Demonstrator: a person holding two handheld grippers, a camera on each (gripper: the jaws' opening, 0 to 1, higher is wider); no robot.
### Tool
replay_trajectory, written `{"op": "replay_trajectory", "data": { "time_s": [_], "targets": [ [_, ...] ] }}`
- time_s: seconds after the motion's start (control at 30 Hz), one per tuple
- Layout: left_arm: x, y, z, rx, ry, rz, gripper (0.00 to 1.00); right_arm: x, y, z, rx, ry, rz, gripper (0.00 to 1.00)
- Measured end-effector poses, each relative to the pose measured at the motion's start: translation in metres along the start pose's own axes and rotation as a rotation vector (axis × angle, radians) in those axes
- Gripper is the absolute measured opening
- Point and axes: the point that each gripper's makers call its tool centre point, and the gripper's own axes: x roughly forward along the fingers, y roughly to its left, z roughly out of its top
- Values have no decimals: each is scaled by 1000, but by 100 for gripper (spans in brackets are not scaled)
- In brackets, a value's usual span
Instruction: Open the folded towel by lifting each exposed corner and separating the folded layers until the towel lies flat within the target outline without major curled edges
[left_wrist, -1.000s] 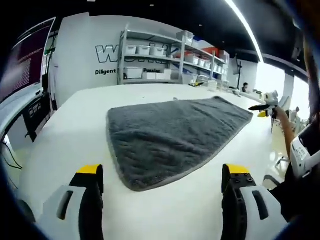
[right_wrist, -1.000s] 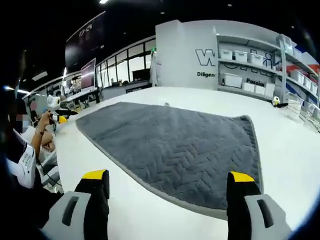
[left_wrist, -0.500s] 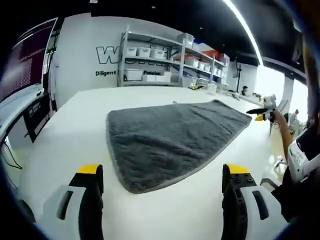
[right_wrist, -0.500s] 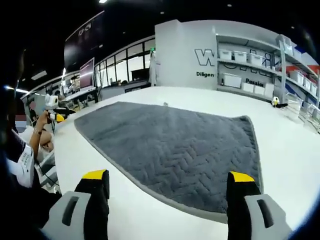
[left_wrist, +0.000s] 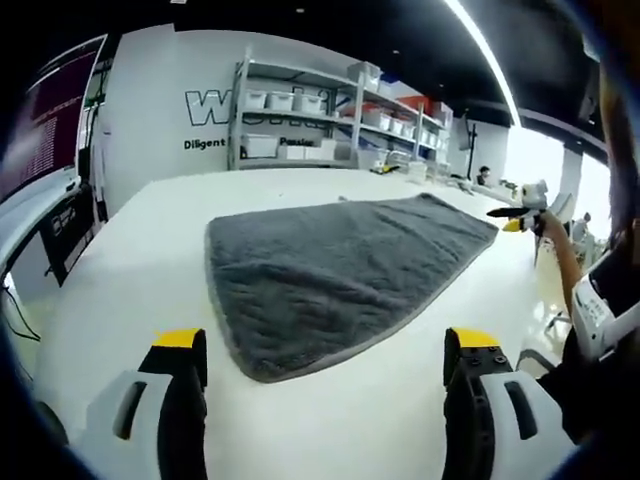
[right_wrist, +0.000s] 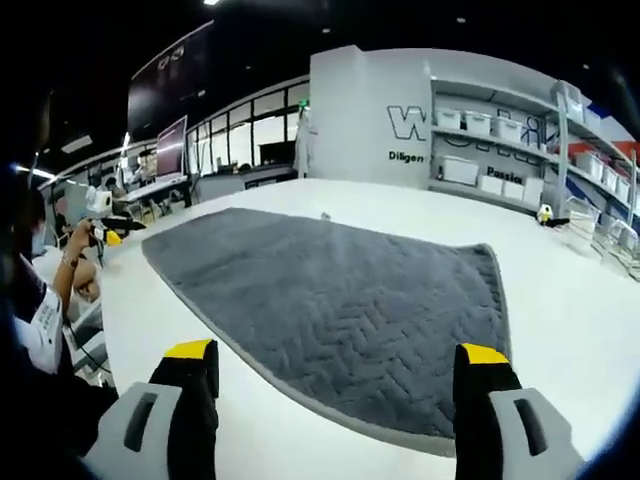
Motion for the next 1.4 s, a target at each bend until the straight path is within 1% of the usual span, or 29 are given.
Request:
{"op": "replay_trajectory", "data": {
  "time_s": [0.07,0.17,0.5,0.67,0.83,1.0,1.23,1.4],
  "targets": [
    [0,1,0,-1,0,2,97,0,1,-1,8,3,7,99],
    [-1,2,-2,-2,3,1,97,0,3,-4,12,26,8,99],
    [-1,0,-4,-6,3,-2,96,0,2,-8,26,35,12,99],
    [0,-1,-4,-3,9,-5,96,-1,2,-6,28,26,8,99],
    [0,0,-2,-2,3,-6,96,1,2,-9,33,40,12,99],
    [1,-1,-4,-1,10,-10,96,-1,2,-5,37,27,6,99],
    [2,-4,1,13,5,-19,96,-2,4,-5,30,30,10,99],
    [4,-7,2,18,9,-23,96,-3,5,-3,30,25,10,99]
  ]
}}
